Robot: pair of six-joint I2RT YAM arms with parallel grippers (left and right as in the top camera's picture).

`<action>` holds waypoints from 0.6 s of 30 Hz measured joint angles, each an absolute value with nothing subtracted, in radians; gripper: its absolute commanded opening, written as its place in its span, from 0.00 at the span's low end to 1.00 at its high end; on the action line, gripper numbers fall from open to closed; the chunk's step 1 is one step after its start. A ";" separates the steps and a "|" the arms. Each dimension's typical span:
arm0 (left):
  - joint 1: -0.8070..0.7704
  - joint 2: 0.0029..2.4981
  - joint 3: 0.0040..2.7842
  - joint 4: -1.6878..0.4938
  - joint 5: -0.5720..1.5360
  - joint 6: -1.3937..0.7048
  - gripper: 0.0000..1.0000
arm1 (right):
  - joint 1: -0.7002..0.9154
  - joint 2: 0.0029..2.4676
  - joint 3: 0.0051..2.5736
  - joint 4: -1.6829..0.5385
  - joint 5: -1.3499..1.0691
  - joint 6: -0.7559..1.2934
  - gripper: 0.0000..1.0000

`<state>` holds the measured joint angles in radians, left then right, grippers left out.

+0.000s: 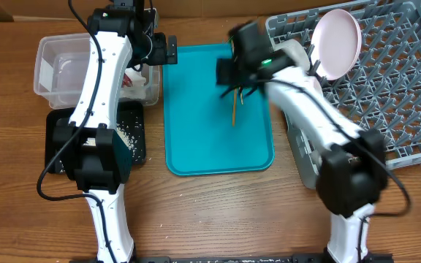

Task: Sort waste into correct bins and load items into the dishwasher
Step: 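Release the plate, reach right gripper to chopsticks and grasp one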

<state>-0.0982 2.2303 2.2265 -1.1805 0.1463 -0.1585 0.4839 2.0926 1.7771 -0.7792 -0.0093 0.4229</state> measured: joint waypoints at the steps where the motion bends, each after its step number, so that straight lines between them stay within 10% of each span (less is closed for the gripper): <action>1: -0.098 2.230 2.226 -1.180 0.146 -0.159 1.00 | 0.498 2.131 1.772 -0.822 0.009 0.477 0.48; 18: -0.098 2.230 2.226 -1.180 0.146 -0.159 1.00 | 0.501 2.262 1.773 -0.962 -0.004 0.611 0.24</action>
